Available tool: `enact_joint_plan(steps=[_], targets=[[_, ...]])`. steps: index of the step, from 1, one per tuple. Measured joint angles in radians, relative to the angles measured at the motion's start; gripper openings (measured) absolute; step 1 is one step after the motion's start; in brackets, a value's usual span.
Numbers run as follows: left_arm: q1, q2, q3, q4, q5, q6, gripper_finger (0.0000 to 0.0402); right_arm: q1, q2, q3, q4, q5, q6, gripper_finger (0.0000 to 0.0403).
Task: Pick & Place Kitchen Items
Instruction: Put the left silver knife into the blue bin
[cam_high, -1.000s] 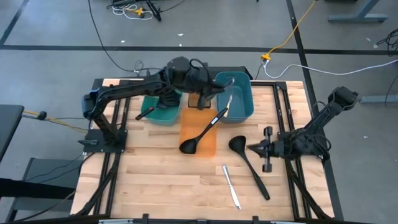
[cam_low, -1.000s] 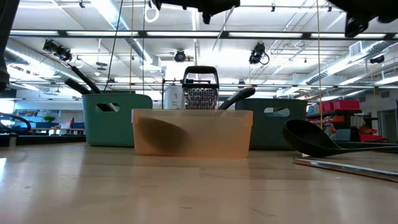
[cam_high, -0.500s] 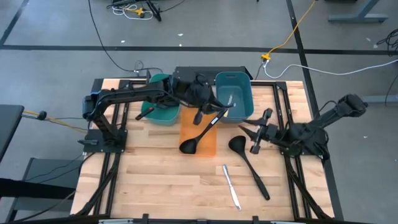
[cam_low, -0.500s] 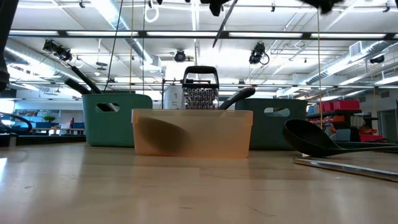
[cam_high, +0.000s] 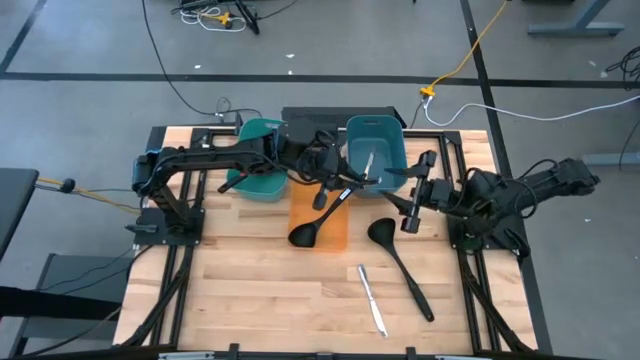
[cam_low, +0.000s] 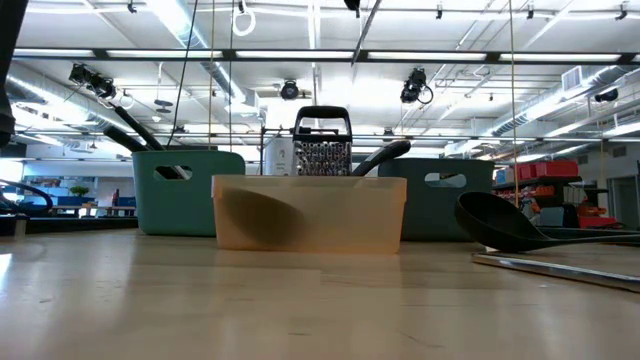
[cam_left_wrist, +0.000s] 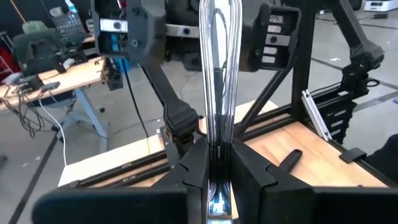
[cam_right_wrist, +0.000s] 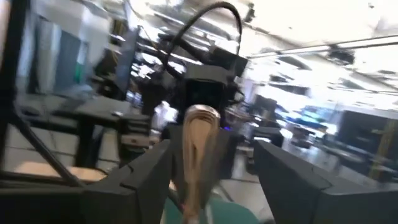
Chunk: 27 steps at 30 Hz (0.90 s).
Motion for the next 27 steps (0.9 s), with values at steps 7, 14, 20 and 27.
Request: enact_joint_plan(steps=[7,14,20,27], targets=[[0.001,0.000,0.000,0.005,-0.008,0.001,0.0048,-0.085,0.068,0.035,0.010,-0.113,0.079,0.0235],[-0.001,0.000,0.000,0.004,-0.021,0.012,0.0048,-0.127,0.139,0.084,0.048,-0.196,0.109,0.0234],[0.000,0.000,0.000,-0.002,-0.023,0.013,0.0048,-0.137,0.159,0.094,0.024,-0.193,0.120,0.0206],[-0.001,0.000,0.000,-0.001,-0.022,0.014,0.0048,-0.137,0.159,0.094,0.017,-0.149,0.096,0.0139]])
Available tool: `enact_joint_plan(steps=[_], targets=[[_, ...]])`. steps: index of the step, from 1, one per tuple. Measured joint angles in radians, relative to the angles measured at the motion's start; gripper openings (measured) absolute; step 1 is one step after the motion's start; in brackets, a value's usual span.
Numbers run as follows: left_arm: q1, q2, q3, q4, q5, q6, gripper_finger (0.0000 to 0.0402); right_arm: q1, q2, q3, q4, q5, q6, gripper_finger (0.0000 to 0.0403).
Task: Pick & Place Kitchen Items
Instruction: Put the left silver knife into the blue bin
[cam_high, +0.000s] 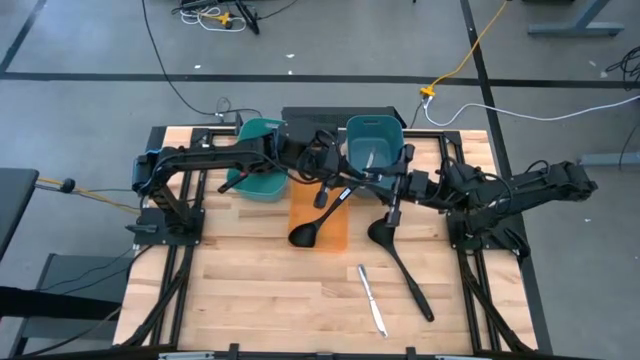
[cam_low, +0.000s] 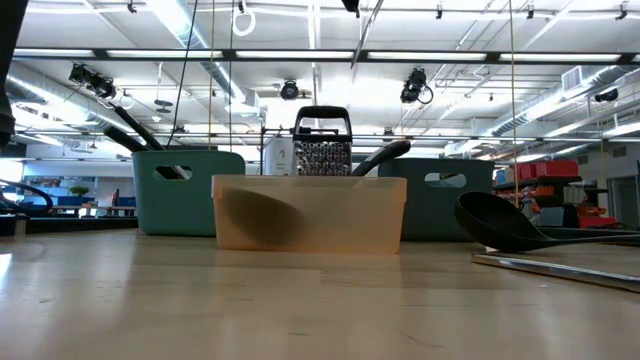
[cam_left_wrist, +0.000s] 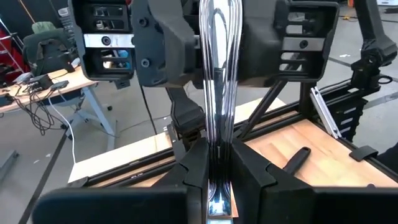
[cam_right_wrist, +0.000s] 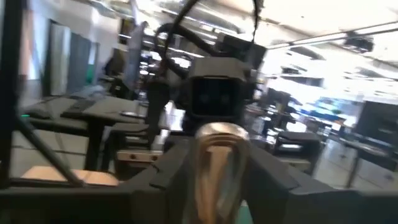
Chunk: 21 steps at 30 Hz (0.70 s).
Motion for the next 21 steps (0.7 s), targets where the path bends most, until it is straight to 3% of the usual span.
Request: enact_joint_plan(steps=[4,13,21], targets=[[0.001,0.000,0.000,0.001,-0.007,0.005,0.0048,0.000,0.000,0.000,-0.005,0.058,0.008,0.0082],[0.000,0.000,0.000,0.000,-0.024,0.005,0.0051,-0.001,0.000,0.000,-0.007,0.054,-0.001,0.0082],[0.000,0.000,0.001,-0.003,-0.068,-0.002,0.0103,-0.006,-0.005,0.000,-0.013,0.066,-0.016,0.0082]])
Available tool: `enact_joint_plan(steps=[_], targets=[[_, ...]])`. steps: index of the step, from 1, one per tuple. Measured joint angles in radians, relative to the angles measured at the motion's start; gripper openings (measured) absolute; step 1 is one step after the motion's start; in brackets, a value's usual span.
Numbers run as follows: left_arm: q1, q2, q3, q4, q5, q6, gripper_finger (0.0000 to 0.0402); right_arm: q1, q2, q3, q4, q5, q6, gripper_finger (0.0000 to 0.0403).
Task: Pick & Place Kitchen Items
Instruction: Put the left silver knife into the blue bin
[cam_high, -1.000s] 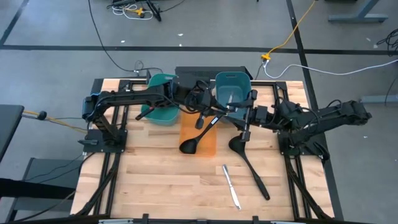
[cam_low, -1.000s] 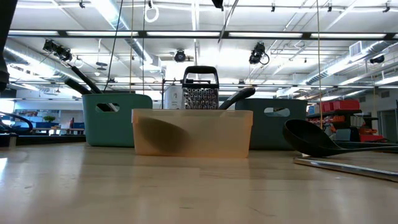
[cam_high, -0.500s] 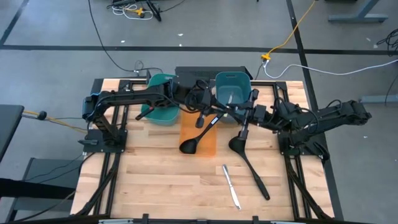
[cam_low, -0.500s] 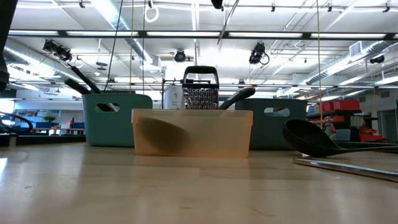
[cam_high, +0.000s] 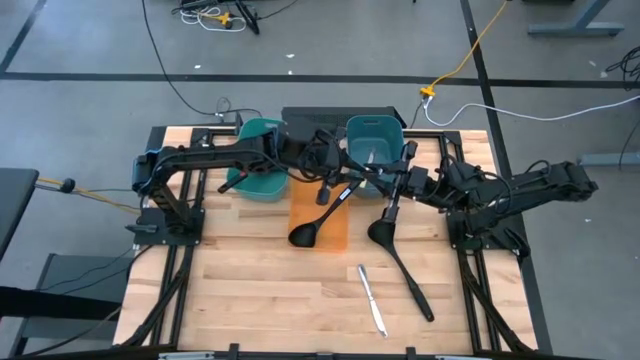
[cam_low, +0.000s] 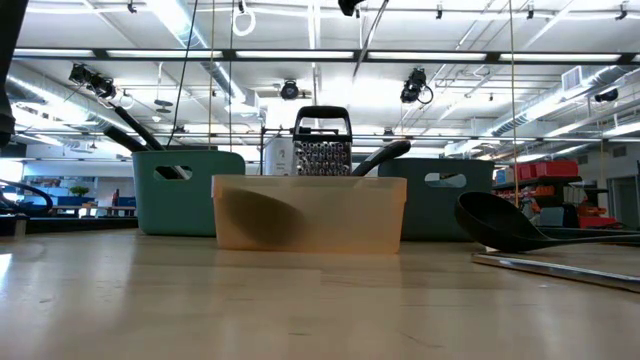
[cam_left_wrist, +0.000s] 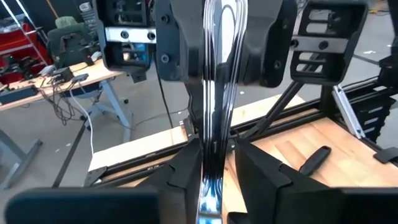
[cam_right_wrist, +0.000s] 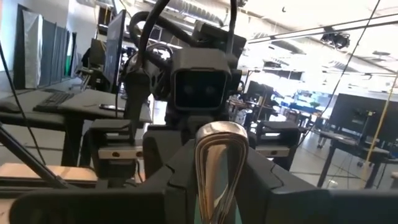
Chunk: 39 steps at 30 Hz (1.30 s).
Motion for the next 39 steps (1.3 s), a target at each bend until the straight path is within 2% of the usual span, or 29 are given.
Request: enact_joint_plan(steps=[6,12,15,19,22,25,28,34,39], targets=[[-0.001,-0.006,0.000,-0.059,-0.065,0.001,0.0123,0.001,-0.016,0.000,-0.025,0.028,-0.008,0.0082],[0.000,-0.127,0.000,-0.354,-0.115,0.006,0.0118,0.000,-0.067,0.000,-0.139,0.068,-0.003,0.0082],[-0.004,-0.220,0.000,-0.495,-0.139,0.000,0.0088,0.000,-0.090,0.000,-0.183,0.066,0.006,0.0082],[-0.021,-0.349,0.000,-0.626,-0.327,-0.060,0.0016,0.000,-0.107,0.000,-0.219,0.064,0.005,0.0082],[-0.017,-0.419,0.001,-0.733,-0.386,-0.155,0.0009,0.001,-0.114,0.000,-0.244,0.063,0.010,0.0082],[-0.025,-0.446,-0.002,-0.798,-0.383,-0.232,0.0005,-0.001,-0.121,-0.001,-0.289,0.075,0.007,0.0082],[-0.063,-0.473,-0.093,-0.757,-0.371,-0.291,0.0005,-0.013,-0.143,-0.001,-0.332,0.115,-0.001,0.0082],[-0.112,-0.521,-0.397,-0.572,-0.363,-0.374,0.0004,-0.061,-0.205,0.003,-0.418,0.192,-0.014,0.0082],[-0.165,-0.521,-0.650,-0.341,-0.438,-0.431,0.0004,-0.151,-0.186,0.111,-0.656,0.186,0.035,0.0082]])
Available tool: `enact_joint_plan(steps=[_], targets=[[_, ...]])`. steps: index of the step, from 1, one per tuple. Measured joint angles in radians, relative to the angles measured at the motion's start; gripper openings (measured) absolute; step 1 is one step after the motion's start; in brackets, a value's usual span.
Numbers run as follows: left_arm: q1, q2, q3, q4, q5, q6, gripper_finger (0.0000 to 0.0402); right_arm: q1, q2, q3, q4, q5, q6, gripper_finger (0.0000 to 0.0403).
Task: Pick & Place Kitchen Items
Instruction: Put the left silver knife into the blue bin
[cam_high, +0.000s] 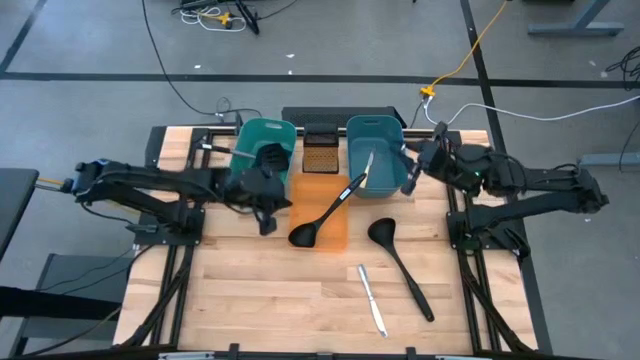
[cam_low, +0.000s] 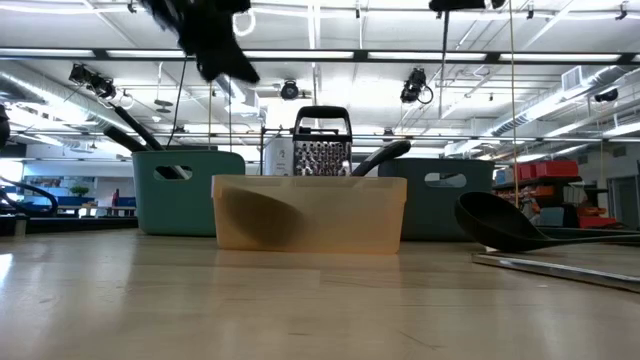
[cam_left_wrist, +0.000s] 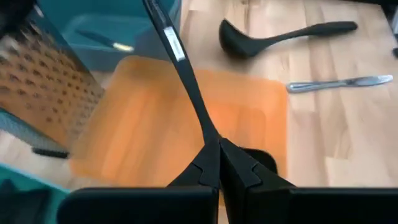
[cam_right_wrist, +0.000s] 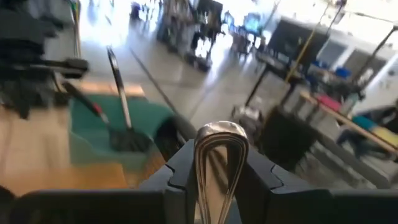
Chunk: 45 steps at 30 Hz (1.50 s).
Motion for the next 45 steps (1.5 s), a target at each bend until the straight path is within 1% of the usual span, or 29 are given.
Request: enact_joint_plan(steps=[4,8,10,12,15,17,21,23,26,30,34,45], targets=[[-0.033,0.000,-0.168,0.252,-0.084,-0.052,0.0006,-0.093,0.061,0.100,-0.153,-0.047,0.021,0.0082],[-0.055,0.001,-0.297,0.492,-0.093,-0.073,0.0027,-0.223,0.155,0.194,-0.277,-0.180,0.047,0.0082],[-0.063,0.001,-0.337,0.567,-0.094,-0.067,0.0035,-0.282,0.211,0.238,-0.319,-0.237,0.064,0.0082],[-0.073,0.001,-0.355,0.600,-0.096,-0.061,0.0040,-0.340,0.269,0.296,-0.357,-0.301,0.081,0.0082],[-0.079,0.000,-0.359,0.609,-0.097,-0.058,0.0042,-0.414,0.363,0.356,-0.412,-0.366,0.078,0.0082],[-0.081,0.000,-0.359,0.609,-0.097,-0.057,0.0042,-0.455,0.426,0.381,-0.418,-0.397,0.076,0.0082],[-0.081,0.000,-0.359,0.608,-0.097,-0.054,0.0043,-0.532,0.548,0.434,-0.451,-0.402,0.056,0.0082],[-0.081,0.000,-0.359,0.607,-0.096,-0.054,0.0043,-0.570,0.617,0.439,-0.476,-0.422,0.054,0.0082],[-0.081,0.000,-0.359,0.605,-0.096,-0.054,0.0044,-0.618,0.703,0.439,-0.468,-0.502,0.050,0.0082],[-0.094,0.000,-0.359,0.605,-0.096,-0.041,0.0044,-0.652,0.795,0.442,-0.458,-0.522,0.033,0.0082],[-0.115,0.000,-0.359,0.605,-0.096,-0.030,0.0044,-0.664,0.846,0.441,-0.458,-0.566,0.030,0.0082],[-0.126,0.000,-0.359,0.605,-0.096,-0.019,0.0044,-0.667,0.932,0.441,-0.468,-0.569,0.030,0.0082]])
